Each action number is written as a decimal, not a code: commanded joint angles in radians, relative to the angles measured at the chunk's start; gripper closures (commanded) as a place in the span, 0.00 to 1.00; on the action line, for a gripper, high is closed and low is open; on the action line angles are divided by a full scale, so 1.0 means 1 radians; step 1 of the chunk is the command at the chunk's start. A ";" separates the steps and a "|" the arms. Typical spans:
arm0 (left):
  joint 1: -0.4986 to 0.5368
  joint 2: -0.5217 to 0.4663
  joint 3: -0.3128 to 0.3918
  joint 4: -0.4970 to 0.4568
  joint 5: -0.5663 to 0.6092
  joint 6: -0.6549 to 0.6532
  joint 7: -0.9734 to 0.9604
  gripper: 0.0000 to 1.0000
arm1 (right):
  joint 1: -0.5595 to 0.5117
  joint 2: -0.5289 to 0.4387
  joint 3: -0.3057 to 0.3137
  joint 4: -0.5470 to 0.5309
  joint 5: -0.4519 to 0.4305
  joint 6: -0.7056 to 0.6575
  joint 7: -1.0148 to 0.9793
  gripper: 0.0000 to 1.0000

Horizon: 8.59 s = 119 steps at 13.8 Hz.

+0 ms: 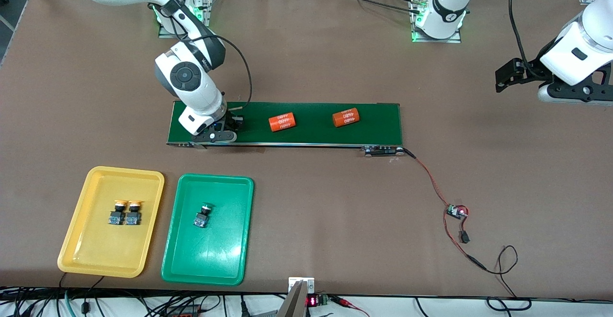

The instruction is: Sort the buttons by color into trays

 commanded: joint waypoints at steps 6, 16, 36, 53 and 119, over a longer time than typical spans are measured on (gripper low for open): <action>0.002 0.015 0.001 0.033 0.018 -0.028 0.006 0.00 | 0.030 0.331 -0.036 0.662 -0.011 -0.078 -0.225 0.91; -0.009 0.018 -0.002 0.036 0.019 -0.026 0.001 0.00 | 0.170 0.594 -0.218 0.824 -0.037 0.222 -0.237 0.82; -0.002 0.015 -0.021 0.041 0.024 -0.106 0.006 0.00 | 0.058 -0.290 -0.500 0.540 0.357 -0.848 -0.600 0.00; -0.004 0.015 -0.021 0.041 0.019 -0.106 0.006 0.00 | 0.112 -0.373 -0.602 0.514 0.363 -0.954 -0.639 0.00; -0.010 0.012 -0.021 0.041 0.018 -0.106 -0.010 0.00 | 0.107 -0.337 -0.602 0.517 0.440 -0.861 -0.639 0.00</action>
